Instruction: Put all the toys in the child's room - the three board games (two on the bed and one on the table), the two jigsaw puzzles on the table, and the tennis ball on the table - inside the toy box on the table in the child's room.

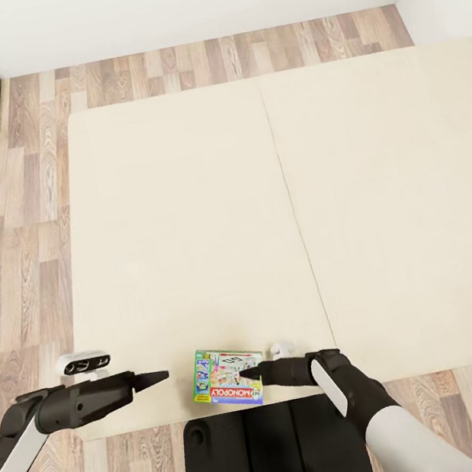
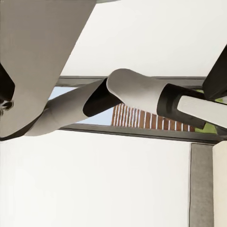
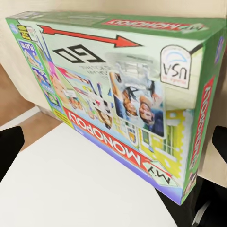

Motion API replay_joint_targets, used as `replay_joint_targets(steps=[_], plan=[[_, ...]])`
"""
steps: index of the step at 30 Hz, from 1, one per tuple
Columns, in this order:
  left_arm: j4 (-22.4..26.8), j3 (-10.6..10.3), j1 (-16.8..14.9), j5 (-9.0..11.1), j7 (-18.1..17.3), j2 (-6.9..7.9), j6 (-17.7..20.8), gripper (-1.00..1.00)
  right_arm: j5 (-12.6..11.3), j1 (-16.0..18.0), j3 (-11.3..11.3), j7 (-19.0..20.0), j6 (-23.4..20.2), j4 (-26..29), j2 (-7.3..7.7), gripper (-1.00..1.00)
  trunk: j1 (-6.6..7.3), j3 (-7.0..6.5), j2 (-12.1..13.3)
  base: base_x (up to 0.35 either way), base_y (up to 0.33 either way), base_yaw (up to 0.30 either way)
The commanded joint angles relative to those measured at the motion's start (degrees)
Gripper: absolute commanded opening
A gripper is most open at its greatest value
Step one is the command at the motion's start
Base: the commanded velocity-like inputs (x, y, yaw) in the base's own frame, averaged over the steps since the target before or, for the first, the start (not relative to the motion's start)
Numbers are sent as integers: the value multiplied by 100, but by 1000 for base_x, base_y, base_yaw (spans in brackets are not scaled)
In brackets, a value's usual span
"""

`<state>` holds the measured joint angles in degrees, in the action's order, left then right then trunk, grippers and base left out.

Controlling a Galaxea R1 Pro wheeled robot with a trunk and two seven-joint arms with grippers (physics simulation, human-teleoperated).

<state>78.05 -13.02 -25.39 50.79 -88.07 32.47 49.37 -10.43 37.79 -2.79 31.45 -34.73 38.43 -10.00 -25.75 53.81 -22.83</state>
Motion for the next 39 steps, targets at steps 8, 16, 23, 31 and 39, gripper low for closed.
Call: replay_joint_targets(steps=[8,16,23,31,39], plan=[[-1,-17,-1,20,-32,5,59,100,-47,1,-2,-16,-43,79,0,100,-3,6,-9,0,0,0],[-7,-18,-1,19,-30,5,61,100,-47,1,-2,-13,-43,189,0,100,-3,6,-9,0,0,0],[-19,-19,-1,24,-21,0,64,100,-47,1,-5,-5,35,199,0,100,-3,6,-9,0,0,0],[-27,-20,-1,27,-17,5,64,100,-47,1,-10,63,215,200,0,100,-3,6,-9,0,0,0],[-31,-18,-1,27,-18,5,64,100,-47,-7,-11,70,237,197,0,100,-3,6,-9,0,0,0]])
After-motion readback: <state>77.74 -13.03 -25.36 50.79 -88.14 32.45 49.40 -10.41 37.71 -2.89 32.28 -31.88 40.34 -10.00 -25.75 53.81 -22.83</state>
